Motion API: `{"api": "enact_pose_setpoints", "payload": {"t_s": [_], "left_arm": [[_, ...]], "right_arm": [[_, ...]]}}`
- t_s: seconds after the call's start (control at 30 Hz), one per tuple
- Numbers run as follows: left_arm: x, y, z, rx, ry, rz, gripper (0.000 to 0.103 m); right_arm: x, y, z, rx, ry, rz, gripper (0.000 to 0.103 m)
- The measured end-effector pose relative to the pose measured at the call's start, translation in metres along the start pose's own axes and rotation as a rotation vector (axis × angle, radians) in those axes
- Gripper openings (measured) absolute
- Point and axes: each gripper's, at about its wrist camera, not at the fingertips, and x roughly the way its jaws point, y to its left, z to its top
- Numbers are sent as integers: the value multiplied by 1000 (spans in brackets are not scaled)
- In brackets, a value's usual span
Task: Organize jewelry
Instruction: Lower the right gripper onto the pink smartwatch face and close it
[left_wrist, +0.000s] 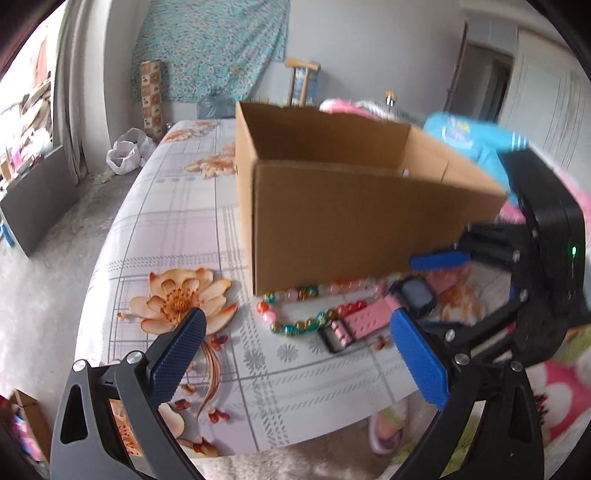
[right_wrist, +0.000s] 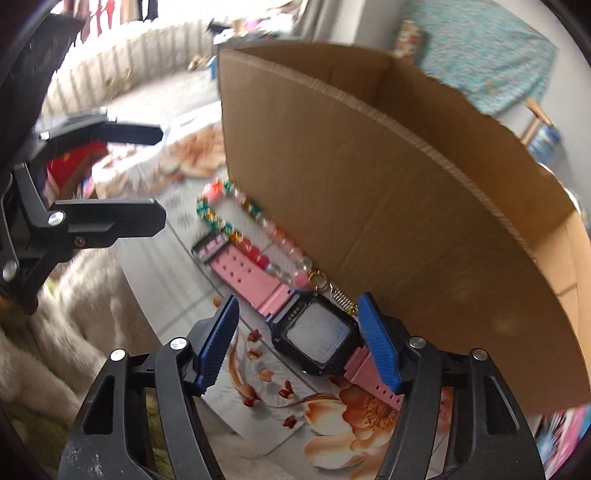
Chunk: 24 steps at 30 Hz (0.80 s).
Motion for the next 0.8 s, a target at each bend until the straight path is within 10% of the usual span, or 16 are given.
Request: {"api": "enact_pose_setpoints", "payload": {"t_s": [0.4,0.8], "left_arm": [[14,-48,-16,230,14,82,97],[42,-99,-17,532,28,128,56]], "right_arm": [[10,-36,6,6,65,119,42],[4,-80,15,76,66,283,20]]}}
